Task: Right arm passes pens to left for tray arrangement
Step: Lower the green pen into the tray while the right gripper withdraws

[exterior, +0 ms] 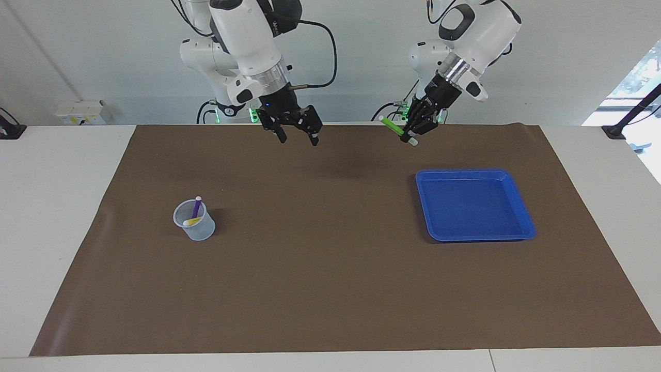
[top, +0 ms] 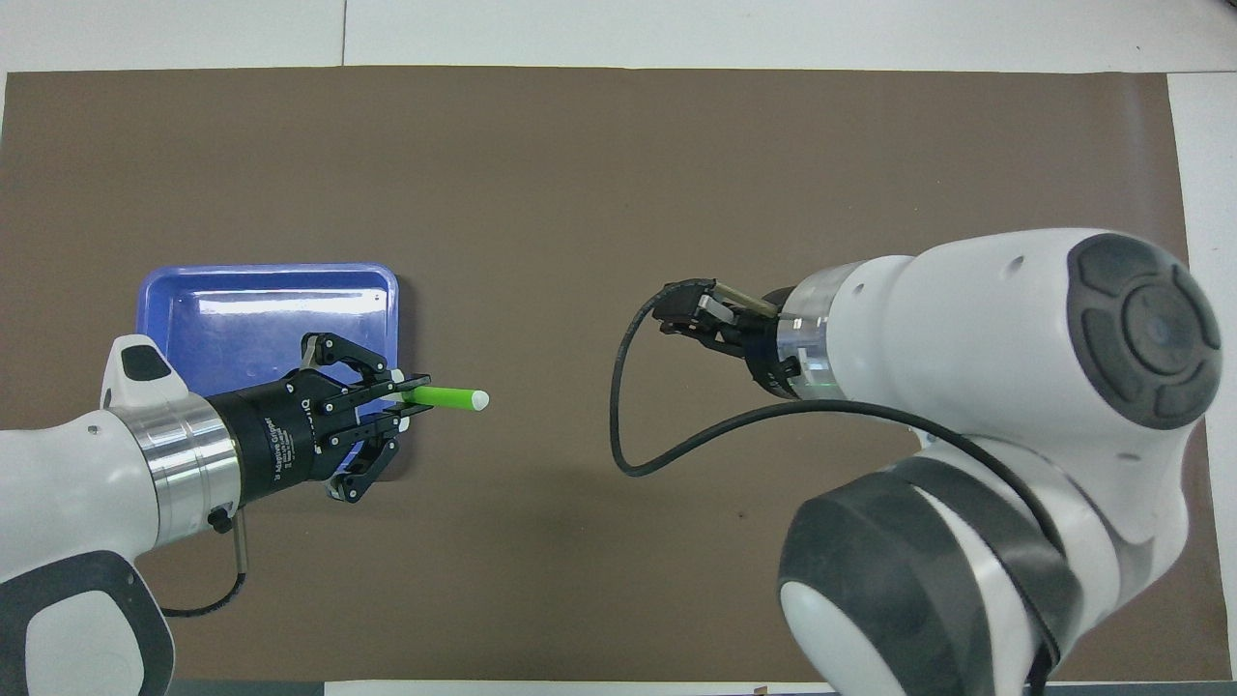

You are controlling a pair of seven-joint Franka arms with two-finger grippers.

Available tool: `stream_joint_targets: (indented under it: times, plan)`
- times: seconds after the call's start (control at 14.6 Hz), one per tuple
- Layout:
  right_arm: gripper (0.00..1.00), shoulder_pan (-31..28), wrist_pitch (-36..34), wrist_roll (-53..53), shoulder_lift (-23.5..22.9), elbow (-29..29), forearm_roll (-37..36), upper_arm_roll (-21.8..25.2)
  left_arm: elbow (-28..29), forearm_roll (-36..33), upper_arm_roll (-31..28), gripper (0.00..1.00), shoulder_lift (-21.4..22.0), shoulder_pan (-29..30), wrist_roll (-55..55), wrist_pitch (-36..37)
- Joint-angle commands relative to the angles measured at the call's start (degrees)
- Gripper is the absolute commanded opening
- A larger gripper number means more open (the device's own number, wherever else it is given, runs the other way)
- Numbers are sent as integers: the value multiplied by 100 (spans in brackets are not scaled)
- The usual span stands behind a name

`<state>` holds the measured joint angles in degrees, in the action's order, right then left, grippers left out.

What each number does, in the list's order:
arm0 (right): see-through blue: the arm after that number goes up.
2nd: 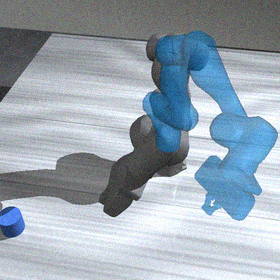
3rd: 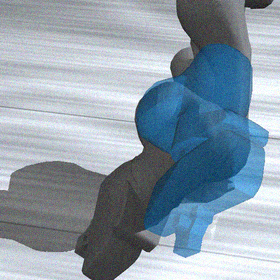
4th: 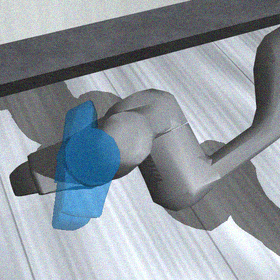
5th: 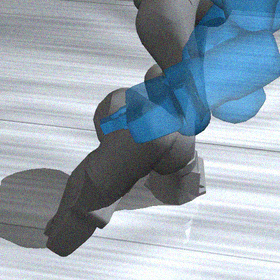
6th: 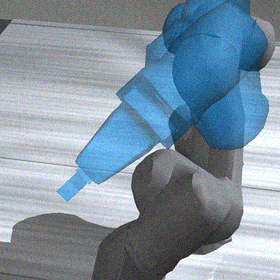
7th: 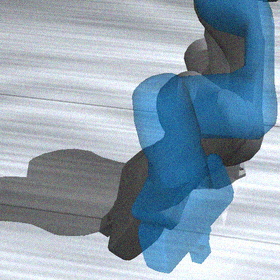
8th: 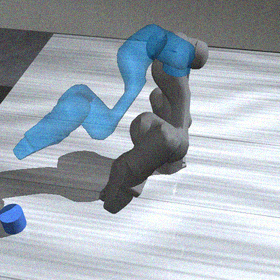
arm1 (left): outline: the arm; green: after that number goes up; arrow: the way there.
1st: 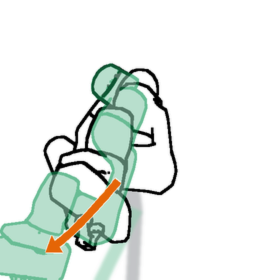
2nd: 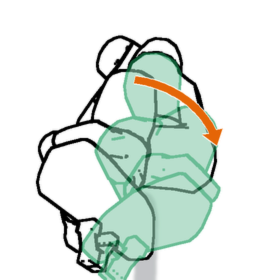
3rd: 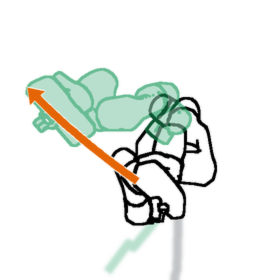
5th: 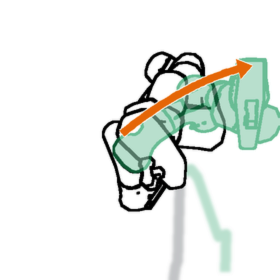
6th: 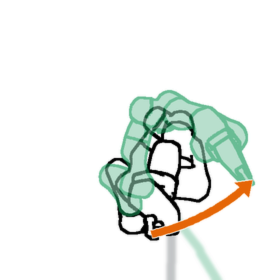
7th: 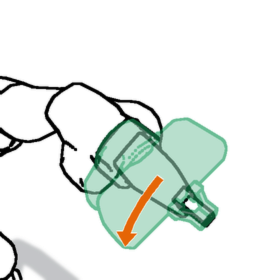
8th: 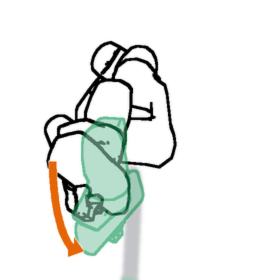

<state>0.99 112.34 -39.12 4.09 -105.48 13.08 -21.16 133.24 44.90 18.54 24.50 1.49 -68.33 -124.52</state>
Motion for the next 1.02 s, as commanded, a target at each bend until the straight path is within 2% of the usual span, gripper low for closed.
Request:
stream_joint_targets:
  times: [0.0,0.14,0.27,0.41,0.61,0.75,0.96]
  plan:
    - [100,-47,-1,1034,276,-480,-462,304,-9,-103,35,0,-400,273,1896,235]
    - [100,-55,60,1834,321,-648,-875,603,-87,-689,35,0,-726,404,2934,244]
    - [100,-73,279,2425,189,-649,-982,980,-262,-1593,27,0,-1208,501,3753,288]
    - [98,-73,455,2812,14,-649,-1218,1262,-762,-2481,26,0,-2006,799,4693,367]
    - [97,-82,937,3627,-337,-649,-1396,1675,-1299,-3669,26,0,-2887,984,5695,394]
    - [97,-82,1386,4008,-575,-649,-1396,1922,-1475,-4206,26,0,-3318,985,6312,254]
    - [88,-91,1764,4053,-882,-666,-1387,2116,-1599,-4717,18,0,-3802,1002,6700,-141]
